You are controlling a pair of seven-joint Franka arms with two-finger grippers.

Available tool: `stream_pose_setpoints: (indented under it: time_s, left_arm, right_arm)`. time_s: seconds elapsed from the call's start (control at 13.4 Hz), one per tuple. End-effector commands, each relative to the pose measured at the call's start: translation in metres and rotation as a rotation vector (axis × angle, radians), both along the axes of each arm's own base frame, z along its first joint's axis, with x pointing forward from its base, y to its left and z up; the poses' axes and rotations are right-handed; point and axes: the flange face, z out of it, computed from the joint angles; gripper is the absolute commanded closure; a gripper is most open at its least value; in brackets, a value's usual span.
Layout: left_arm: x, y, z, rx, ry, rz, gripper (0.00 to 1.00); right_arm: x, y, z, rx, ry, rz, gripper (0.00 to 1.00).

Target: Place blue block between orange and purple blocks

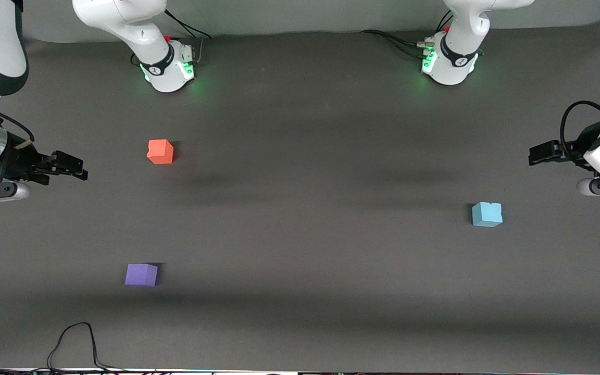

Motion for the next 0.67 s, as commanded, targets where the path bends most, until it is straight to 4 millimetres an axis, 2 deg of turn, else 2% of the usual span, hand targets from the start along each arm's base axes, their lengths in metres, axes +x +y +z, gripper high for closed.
stream_pose_setpoints:
  time_s: [0.0,0.07,0.15,0.45,0.6]
  left_arm:
    - [0.0,0.018,-0.023,0.0,-0.01,-0.095,0.0]
    - [0.001,0.019,-0.034,0.0,-0.016,-0.098,0.0]
    - [0.001,0.018,-0.054,0.0,-0.025,-0.103,0.0]
    - [-0.006,0.017,-0.145,-0.003,-0.063,-0.154,0.0]
    - [-0.011,0.018,-0.197,0.007,-0.097,-0.172,0.0]
  right_arm:
    - [0.0,0.002,0.003,-0.003,-0.006,-0.015,0.0]
    - [0.0,0.002,0.003,-0.003,-0.006,-0.015,0.0]
    - [0.0,0.002,0.003,-0.003,-0.006,-0.015,0.0]
    - [0.0,0.002,0.003,-0.003,-0.006,-0.015,0.0]
    - [0.0,0.002,0.003,-0.003,-0.006,-0.015,0.0]
